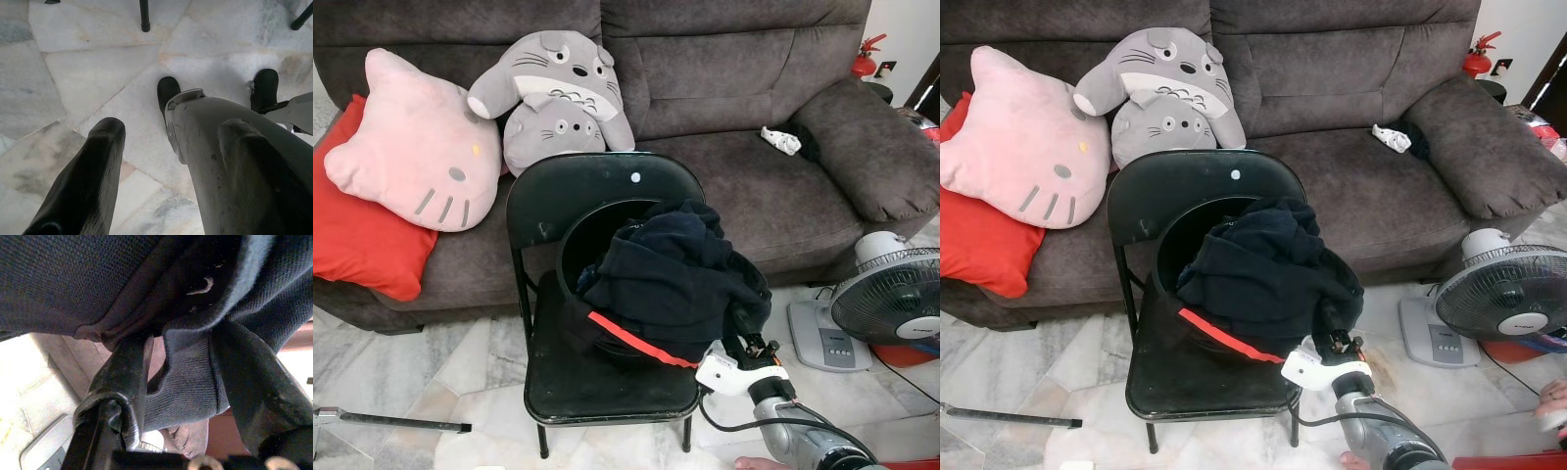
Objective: Hang hanger
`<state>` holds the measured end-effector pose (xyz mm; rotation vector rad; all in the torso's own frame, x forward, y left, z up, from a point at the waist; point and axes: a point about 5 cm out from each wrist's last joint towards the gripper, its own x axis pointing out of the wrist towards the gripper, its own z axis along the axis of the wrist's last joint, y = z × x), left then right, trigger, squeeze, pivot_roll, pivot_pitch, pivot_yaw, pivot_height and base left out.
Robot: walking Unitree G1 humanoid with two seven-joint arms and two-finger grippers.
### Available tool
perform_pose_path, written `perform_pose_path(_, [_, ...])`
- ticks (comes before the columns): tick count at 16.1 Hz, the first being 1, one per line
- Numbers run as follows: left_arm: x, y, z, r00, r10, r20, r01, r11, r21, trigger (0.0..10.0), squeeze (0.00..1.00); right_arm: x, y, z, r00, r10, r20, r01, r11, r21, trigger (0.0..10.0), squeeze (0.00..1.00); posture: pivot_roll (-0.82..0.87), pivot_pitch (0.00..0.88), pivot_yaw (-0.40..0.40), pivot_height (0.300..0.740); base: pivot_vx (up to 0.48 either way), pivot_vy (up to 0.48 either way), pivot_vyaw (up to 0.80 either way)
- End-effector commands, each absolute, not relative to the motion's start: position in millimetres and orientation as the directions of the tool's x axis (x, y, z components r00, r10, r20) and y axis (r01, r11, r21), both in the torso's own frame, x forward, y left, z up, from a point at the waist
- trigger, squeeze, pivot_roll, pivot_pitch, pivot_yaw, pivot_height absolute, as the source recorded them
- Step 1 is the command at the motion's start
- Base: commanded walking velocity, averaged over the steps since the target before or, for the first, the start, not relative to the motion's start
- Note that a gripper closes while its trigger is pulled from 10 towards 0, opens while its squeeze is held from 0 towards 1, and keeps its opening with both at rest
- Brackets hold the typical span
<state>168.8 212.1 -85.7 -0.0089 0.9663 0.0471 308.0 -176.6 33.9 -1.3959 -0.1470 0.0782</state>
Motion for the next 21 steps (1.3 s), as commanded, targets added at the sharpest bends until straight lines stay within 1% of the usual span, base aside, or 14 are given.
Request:
perform_pose_path(1, [158, 215, -90, 0.538, 0.045, -0.842, -0.038, 0.999, 0.029, 10.0, 0.0, 302, -178, 27, 0.991, 0.13, 0.036, 0.013, 0.172, -0.985, 10.0, 0.0, -0.02, 0.208, 0.007, 0.74, 0.0, 0.0, 0.0])
perform_pose_path(3, [158, 215, -90, 0.538, 0.045, -0.842, -0.039, 0.999, 0.029, 10.0, 0.0, 303, -179, 28, 0.992, 0.124, 0.038, 0.016, 0.176, -0.984, 10.0, 0.0, -0.02, 0.207, 0.006, 0.74, 0.0, 0.0, 0.0])
perform_pose_path(4, [158, 215, -90, 0.539, 0.045, -0.841, -0.04, 0.999, 0.028, 10.0, 0.0, 304, -180, 29, 0.991, 0.128, 0.045, 0.022, 0.175, -0.984, 0.0, 0.0, -0.02, 0.207, 0.007, 0.74, 0.0, 0.0, 0.0])
perform_pose_path(16, [159, 215, -90, 0.542, 0.054, -0.838, -0.047, 0.998, 0.034, 10.0, 0.0, 315, -186, 46, 0.985, 0.123, 0.124, 0.104, 0.158, -0.982, 0.0, 0.0, -0.02, 0.208, 0.006, 0.74, 0.0, 0.0, 0.0])
perform_pose_path(21, [159, 215, -90, 0.544, 0.056, -0.837, -0.048, 0.998, 0.036, 10.0, 0.0, 322, -185, 60, 0.971, 0.131, 0.2, 0.173, 0.195, -0.966, 0.0, 0.0, -0.03, 0.206, 0.003, 0.74, 0.0, 0.0, 0.0])
